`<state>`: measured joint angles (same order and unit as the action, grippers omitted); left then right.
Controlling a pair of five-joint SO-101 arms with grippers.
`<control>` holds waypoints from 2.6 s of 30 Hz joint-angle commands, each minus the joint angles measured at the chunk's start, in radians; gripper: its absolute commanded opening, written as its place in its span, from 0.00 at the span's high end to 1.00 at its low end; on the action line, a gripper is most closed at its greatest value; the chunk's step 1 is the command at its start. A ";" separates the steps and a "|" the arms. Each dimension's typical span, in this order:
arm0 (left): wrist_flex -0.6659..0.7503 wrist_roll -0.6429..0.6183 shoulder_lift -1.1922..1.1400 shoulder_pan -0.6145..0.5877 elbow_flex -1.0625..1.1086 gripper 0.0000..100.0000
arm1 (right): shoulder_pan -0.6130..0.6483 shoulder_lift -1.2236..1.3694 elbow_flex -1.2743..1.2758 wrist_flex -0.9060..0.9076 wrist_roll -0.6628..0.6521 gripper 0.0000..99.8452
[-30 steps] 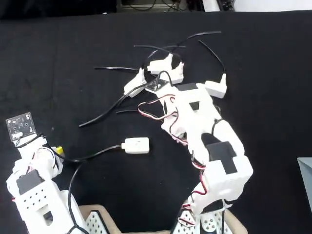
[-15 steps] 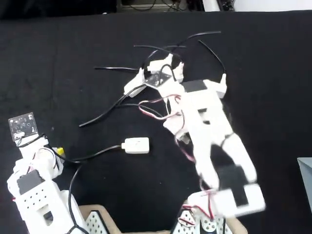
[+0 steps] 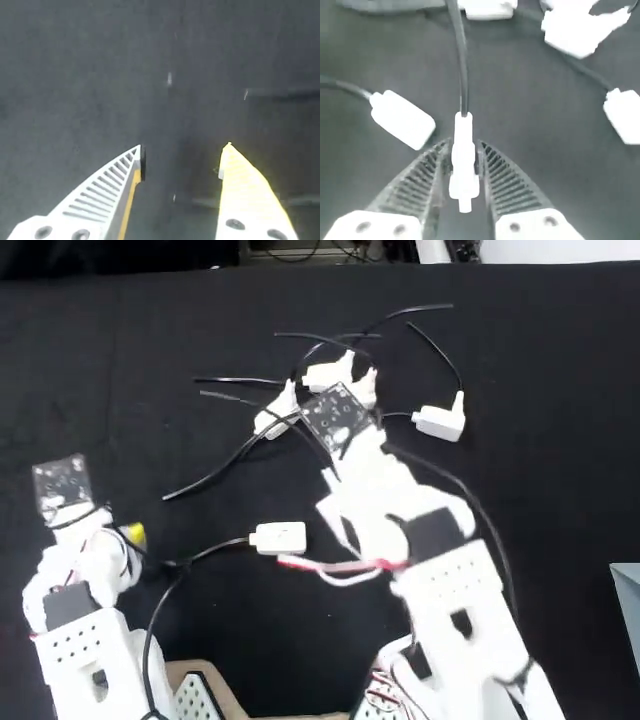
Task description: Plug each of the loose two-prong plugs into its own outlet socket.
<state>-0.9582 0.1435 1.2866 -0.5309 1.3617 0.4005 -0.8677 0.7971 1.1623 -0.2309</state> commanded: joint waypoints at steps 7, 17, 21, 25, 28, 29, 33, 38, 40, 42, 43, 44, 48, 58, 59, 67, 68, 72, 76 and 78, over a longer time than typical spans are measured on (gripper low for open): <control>0.011 -0.212 0.012 0.168 -0.305 0.97 | 0.157 -0.177 0.038 -0.095 0.210 0.99; 0.018 -0.417 0.029 0.344 -0.369 0.97 | 0.284 -0.386 0.239 -0.305 0.319 0.99; 0.018 -0.413 0.143 0.461 -0.328 0.97 | 0.311 -0.467 0.331 -0.382 0.319 0.99; 0.018 -0.368 0.331 0.616 -0.220 0.97 | 0.325 -0.524 0.403 -0.434 0.316 0.99; 0.018 -0.295 0.480 0.722 -0.127 0.97 | 0.350 -0.556 0.424 -0.437 0.311 0.99; 0.014 -0.278 0.526 0.750 -0.101 0.97 | 0.362 -0.564 0.427 -0.434 0.311 0.99; 0.009 -0.206 0.519 0.812 -0.070 0.97 | 0.413 -0.587 0.426 -0.402 0.311 0.99; 0.002 -0.172 0.509 0.829 -0.068 0.97 | 0.446 -0.584 0.427 -0.362 0.296 0.99; -0.032 -0.163 0.511 0.871 -0.082 0.97 | 0.445 -0.585 0.438 -0.361 0.262 0.99; -0.074 -0.092 0.528 0.926 -0.090 0.97 | 0.450 -0.585 0.447 -0.361 0.235 0.99; -0.094 -0.054 0.534 0.960 -0.090 0.97 | 0.450 -0.584 0.450 -0.361 0.222 0.99; -0.109 -0.018 0.537 0.986 -0.091 0.97 | 0.450 -0.584 0.452 -0.359 0.207 0.99; -0.129 0.074 0.537 1.015 -0.085 0.97 | 0.450 -0.584 0.453 -0.308 0.157 0.99; -0.133 0.245 0.537 1.018 -0.042 0.97 | 0.450 -0.582 0.466 -0.270 0.127 0.99; -0.133 0.275 0.537 1.018 -0.041 0.97 | 0.450 -0.582 0.472 -0.273 0.127 0.99; -0.137 0.384 0.537 1.047 -0.039 0.97 | 0.450 -0.582 0.493 -0.272 0.126 0.99; -0.144 0.384 0.537 1.053 -0.041 0.97 | 0.450 -0.582 0.495 -0.269 0.126 0.99; -0.146 0.384 0.537 1.061 -0.041 0.97 | 0.450 -0.582 0.513 -0.275 0.127 0.99; -0.138 0.384 0.537 1.063 -0.047 0.97 | 0.448 -0.582 0.518 -0.275 0.130 0.99; -0.138 0.384 0.537 1.090 -0.050 0.97 | 0.448 -0.582 0.519 -0.275 0.130 0.99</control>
<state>-1.1009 0.5194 1.8205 0.5171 1.3265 0.8378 -1.4461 1.3188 0.8938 -0.0974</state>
